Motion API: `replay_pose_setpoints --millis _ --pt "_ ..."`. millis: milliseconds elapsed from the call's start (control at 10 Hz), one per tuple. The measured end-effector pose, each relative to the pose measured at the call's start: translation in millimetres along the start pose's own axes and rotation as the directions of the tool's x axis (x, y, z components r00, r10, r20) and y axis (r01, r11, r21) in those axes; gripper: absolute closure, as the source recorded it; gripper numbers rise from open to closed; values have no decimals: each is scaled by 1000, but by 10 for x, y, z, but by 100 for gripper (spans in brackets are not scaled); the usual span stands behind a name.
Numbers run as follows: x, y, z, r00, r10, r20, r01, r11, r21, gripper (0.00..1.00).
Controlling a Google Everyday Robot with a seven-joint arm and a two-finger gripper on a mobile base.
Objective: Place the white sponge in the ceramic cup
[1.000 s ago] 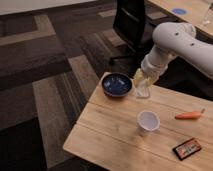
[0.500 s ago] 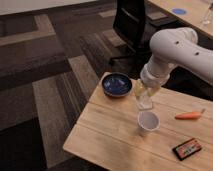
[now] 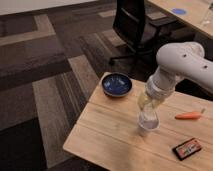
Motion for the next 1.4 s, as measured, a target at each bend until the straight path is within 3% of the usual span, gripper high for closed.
replay_pose_setpoints --millis 500,900,1000,1100,1400 --pt "222 -197 278 995 54 -84 -54 999 -2 100" --pt "236 -258 337 993 72 -95 -72 997 10 99" --pt "237 -259 338 993 73 -95 -72 997 10 81" --pt "238 -260 340 993 73 -95 -72 997 10 73" --pt "238 -261 340 993 73 -95 -72 997 10 24"
